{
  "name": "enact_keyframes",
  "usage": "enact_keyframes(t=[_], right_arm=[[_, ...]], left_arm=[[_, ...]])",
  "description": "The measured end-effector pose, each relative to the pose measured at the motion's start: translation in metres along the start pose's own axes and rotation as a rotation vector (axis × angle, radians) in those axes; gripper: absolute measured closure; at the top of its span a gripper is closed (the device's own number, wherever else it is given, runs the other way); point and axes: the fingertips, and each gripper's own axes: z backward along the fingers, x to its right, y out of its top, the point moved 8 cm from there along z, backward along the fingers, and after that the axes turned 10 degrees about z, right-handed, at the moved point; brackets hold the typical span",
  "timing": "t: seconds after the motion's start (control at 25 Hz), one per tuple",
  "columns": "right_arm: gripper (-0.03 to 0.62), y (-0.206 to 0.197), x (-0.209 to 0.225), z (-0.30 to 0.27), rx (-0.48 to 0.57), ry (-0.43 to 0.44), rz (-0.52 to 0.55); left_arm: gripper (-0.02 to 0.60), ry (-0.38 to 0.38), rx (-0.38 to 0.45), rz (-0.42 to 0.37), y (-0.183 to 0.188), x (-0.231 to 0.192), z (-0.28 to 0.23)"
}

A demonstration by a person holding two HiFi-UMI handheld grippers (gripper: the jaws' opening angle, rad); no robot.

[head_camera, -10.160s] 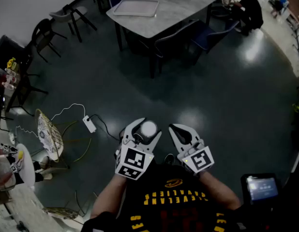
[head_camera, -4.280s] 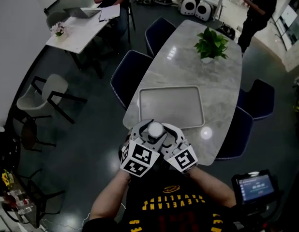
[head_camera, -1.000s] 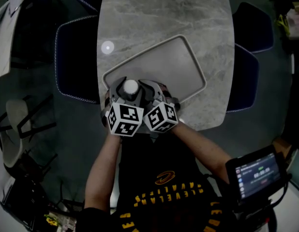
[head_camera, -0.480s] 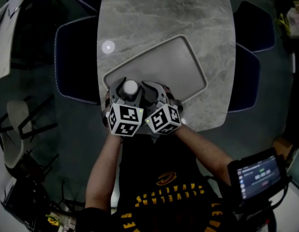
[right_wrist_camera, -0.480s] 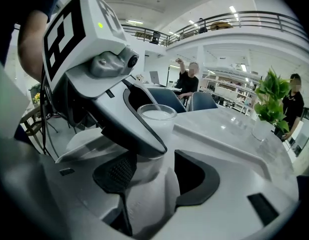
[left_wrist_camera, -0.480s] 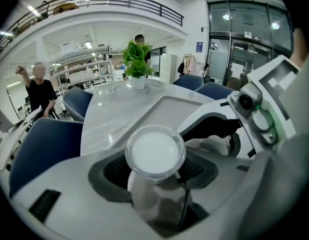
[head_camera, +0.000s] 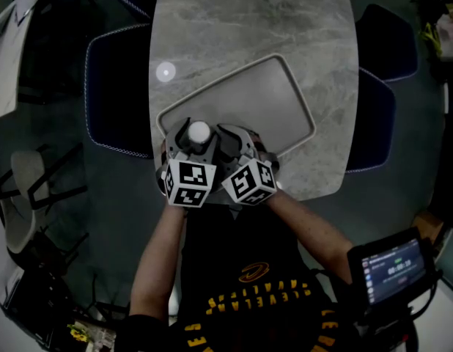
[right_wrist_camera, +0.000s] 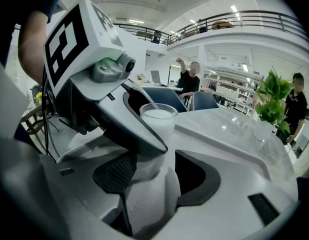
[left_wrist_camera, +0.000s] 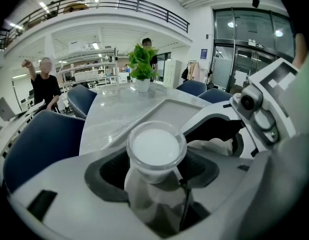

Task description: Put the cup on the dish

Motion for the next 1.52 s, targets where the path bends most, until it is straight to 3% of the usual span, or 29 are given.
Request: enact_keyframes(t=[0.56,0.84,0.96,1.12,1.52], right_arm=[[0.355,-0.008,-0.002,0.008,0.011,-0.001,0.004],[0.355,-0.017,-0.006,0.019,0.023,0.004,0.006],[0.356,-0.015,-0.006,0.025,0.043,-0.005,0.001],[0.356,-0.009,-0.001,0.039,0.081,-0.004,-0.032],[0.356,0.003,0.008,0.072,0.192,0.015,-0.164]], left_arm=[[0.296,0.041,0.022,0.049,-0.017,-0.005,0.008],[0.296,0.077,0.049,0.183,-0.026,-0.010,0.029],[0.296,0.101,0.059,0.204,-0.031,-0.011,0.038],[0.297,0.120,0.100,0.212,-0.025,-0.001,0.054],[0.298,0.086,0.175,0.229,-0.006,0.046,0.090]])
